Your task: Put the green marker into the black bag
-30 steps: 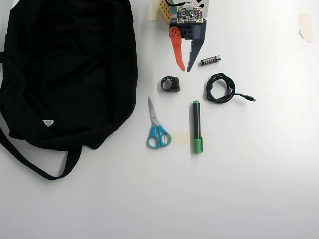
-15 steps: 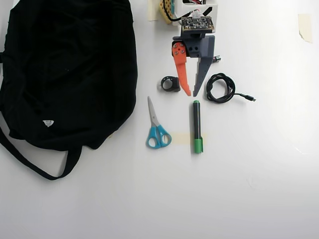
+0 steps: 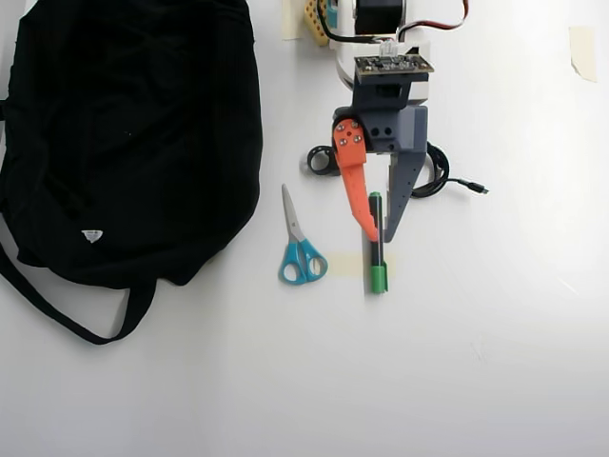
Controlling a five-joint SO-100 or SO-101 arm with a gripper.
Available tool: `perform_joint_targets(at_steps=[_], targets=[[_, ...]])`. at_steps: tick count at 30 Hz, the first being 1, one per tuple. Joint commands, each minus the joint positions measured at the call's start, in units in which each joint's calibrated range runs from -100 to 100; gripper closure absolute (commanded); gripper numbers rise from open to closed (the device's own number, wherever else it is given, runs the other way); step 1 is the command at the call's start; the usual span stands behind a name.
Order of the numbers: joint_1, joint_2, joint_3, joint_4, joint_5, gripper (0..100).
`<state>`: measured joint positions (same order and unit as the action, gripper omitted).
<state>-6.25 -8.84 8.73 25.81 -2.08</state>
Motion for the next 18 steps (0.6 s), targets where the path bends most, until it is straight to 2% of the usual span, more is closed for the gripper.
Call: perform_joint_targets(at_steps=[1,7,13,18], targets=[[-0.4,2.8,-7.5,-1.1,-0.1,98],[-0.3,4.7,-8.1,-1.3,0.0,98],[-0.3,4.9,-4.6,-7.2,-0.1,98],[-0.3,4.9,-3.6,-8.1,-0.1,98]])
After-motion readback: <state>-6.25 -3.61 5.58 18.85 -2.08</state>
